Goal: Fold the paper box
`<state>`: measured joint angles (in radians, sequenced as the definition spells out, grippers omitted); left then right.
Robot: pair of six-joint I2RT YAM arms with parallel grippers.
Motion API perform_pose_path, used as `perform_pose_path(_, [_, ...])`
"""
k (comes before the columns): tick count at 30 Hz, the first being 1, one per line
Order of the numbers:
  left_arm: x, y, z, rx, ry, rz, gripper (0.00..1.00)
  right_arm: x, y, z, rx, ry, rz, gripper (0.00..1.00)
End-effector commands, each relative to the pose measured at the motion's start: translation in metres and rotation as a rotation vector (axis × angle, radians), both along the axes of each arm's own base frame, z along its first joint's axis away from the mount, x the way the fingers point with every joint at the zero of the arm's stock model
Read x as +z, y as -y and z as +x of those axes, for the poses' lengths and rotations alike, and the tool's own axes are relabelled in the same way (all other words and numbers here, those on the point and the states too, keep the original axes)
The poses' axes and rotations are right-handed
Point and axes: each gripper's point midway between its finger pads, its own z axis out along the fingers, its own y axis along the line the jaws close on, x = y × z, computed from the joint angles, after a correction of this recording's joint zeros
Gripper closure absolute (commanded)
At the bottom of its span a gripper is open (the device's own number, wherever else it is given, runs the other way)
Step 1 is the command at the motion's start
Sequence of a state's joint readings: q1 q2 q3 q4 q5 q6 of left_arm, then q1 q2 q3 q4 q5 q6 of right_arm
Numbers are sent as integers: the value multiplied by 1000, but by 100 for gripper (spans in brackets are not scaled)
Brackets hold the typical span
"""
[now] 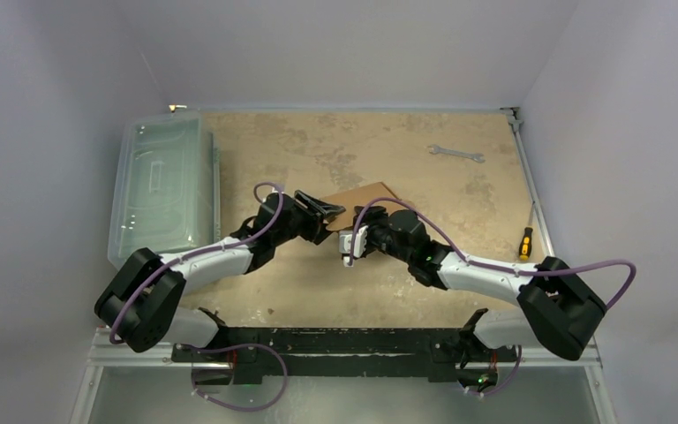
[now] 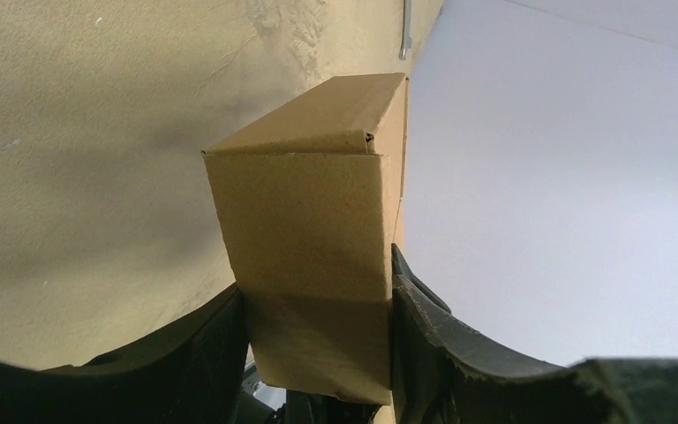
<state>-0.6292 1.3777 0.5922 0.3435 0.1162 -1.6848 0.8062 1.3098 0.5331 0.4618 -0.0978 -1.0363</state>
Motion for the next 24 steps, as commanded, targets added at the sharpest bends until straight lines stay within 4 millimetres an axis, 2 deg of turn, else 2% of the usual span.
perform_pose_path(1, [29,1,1,-1,63,-75,57,24,-9,3,-7,-19,81,43])
perform_pose_path(7, [31,-1,-1,-5,76,-74,47,31,-5,8,-34,-42,114,46])
perform_pose_path(16, [31,-2,-3,-7,77,-76,34,27,-6,6,-21,-65,111,47])
perform_pose_path(24, [34,-9,-5,1,89,-77,29,28,-6,4,-14,-75,115,48])
